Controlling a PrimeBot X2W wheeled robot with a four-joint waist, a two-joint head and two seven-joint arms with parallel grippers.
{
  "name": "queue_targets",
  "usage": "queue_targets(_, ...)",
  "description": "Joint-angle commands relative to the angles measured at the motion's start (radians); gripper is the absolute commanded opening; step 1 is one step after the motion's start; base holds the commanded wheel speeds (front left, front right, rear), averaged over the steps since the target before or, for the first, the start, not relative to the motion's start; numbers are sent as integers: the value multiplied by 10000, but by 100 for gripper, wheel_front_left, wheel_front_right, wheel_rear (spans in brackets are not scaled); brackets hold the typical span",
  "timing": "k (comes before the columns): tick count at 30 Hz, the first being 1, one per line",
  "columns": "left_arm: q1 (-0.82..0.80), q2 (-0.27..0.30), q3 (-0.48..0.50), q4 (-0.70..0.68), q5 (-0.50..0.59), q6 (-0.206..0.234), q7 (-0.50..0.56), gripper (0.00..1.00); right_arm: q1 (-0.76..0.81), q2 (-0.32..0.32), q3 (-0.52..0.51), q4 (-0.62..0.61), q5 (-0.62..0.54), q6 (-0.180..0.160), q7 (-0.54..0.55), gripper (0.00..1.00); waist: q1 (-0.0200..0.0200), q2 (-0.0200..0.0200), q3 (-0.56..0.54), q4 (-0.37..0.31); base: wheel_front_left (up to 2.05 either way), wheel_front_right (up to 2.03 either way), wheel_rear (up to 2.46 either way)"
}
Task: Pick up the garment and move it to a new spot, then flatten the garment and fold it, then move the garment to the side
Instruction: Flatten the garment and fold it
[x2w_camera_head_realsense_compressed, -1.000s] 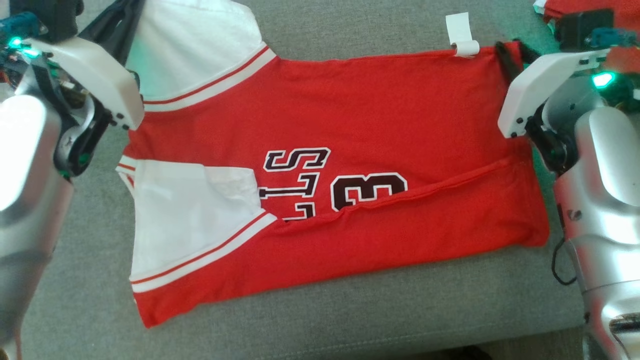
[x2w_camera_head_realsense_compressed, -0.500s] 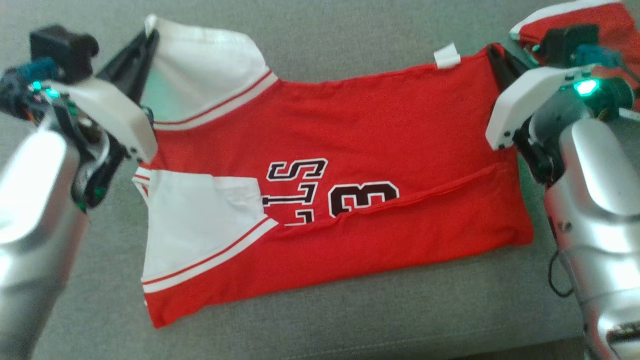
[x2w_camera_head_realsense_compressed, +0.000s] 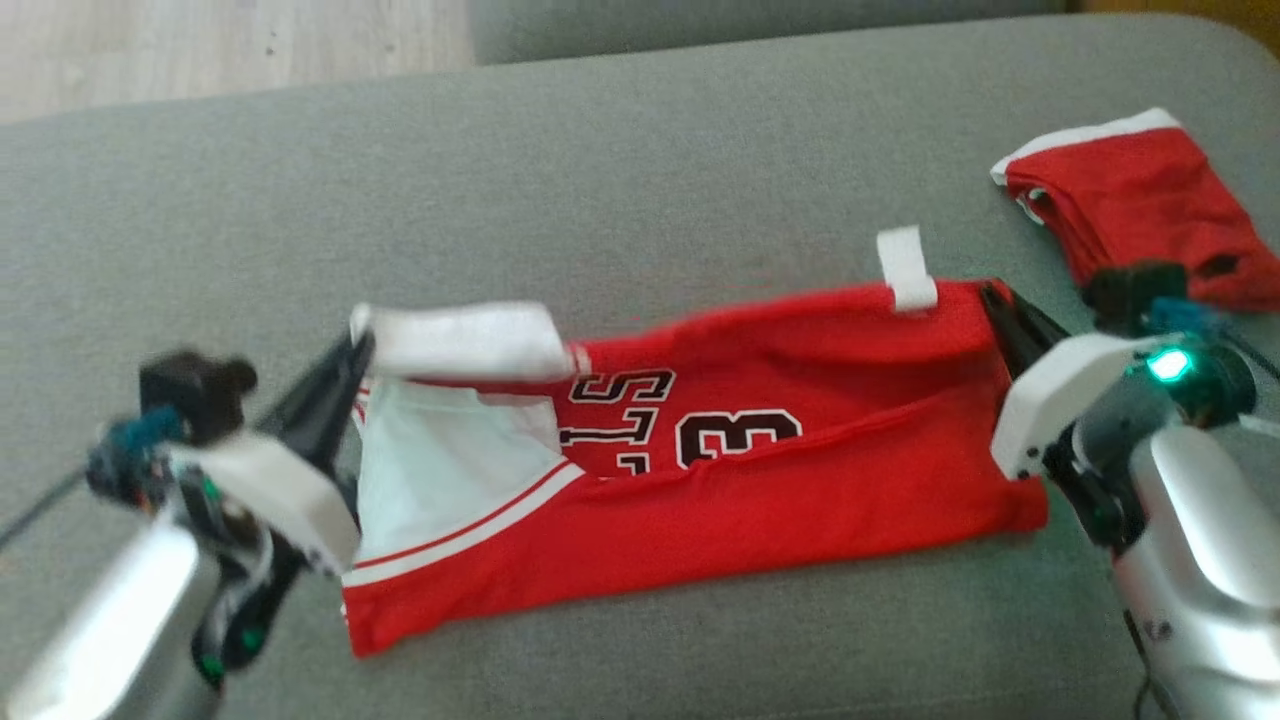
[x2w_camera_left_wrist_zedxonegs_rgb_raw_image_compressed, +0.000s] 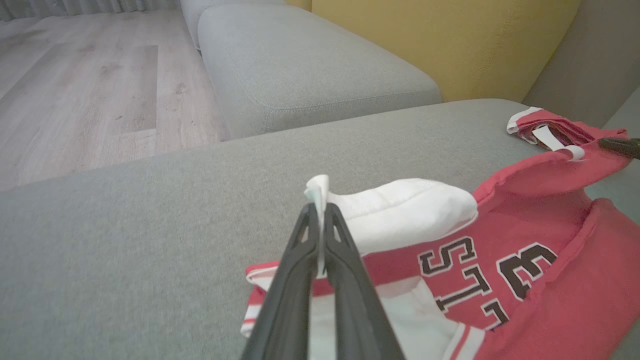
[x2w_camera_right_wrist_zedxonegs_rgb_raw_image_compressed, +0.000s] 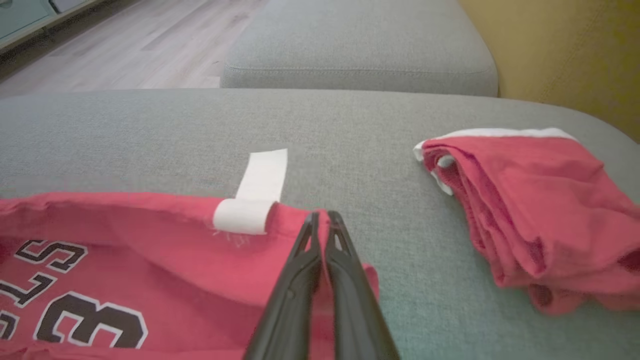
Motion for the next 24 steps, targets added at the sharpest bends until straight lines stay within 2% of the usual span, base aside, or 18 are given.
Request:
queue_targets(1, 25, 438, 557, -487, -92, 181, -157, 0, 67, -165, 1, -427, 102, 65, -118, 0, 3, -1, -171, 130, 0, 0, 0)
queue_targets(6, 1185, 333, 610, -917, -367, 640, -469, 0, 683, -158, -346, -696, 15, 65, -75, 0, 3, -1, -223, 225, 0, 0, 0)
queue_targets(11, 1791, 113, 599, -752, -473, 827, -893, 0, 1066, -32, -570, -854, -267, 65, -142, 0, 3, -1, -204, 241, 0, 0, 0)
queue_targets(12, 1894, 47, 601, -701, -511, 852, -984, 0, 1143, -3, -608, -894, -327, 65, -198, 9, 3, -1, -213, 234, 0, 0, 0)
queue_targets(13, 1997, -9, 602, -655, -540, 871, -1079, 0, 1227, 23, -660, -937, -403, 65, -276, 36, 3, -1, -230, 222, 0, 0, 0)
queue_targets(14, 2111, -57, 601, -605, -571, 880, -1176, 0, 1335, 64, -714, -994, -474, 65, -353, 48, 3, -1, -257, 212, 0, 0, 0)
queue_targets(15, 2228, -92, 585, -556, -584, 877, -1272, 0, 1461, 111, -776, -1074, -530, 65, -459, 100, 3, -1, -291, 204, 0, 0, 0)
queue_targets(16, 2353, -134, 562, -520, -592, 888, -1363, 0, 1605, 166, -870, -1164, -573, 65, -587, 100, 3, -1, -327, 200, 0, 0, 0)
queue_targets(17, 2485, -186, 540, -513, -601, 912, -1453, 15, 1771, 212, -971, -1253, -614, 65, -704, 100, 3, -1, -365, 199, 0, 0, 0)
queue_targets(18, 2630, -239, 527, -514, -622, 935, -1559, 65, 1956, 263, -1112, -1345, -674, 65, -833, 100, 3, -1, -415, 197, 0, 0, 0)
queue_targets(19, 2781, -287, 536, -521, -645, 969, -1688, 98, 2152, 324, -1270, -1441, -728, 65, -952, 100, 3, -1, -453, 191, 0, 0, 0)
queue_targets(24, 3548, -487, 657, -700, -693, 1332, -2329, 100, 3176, 719, -2254, -1933, -970, 65, -1310, 100, 3, -1, -689, 190, 0, 0, 0)
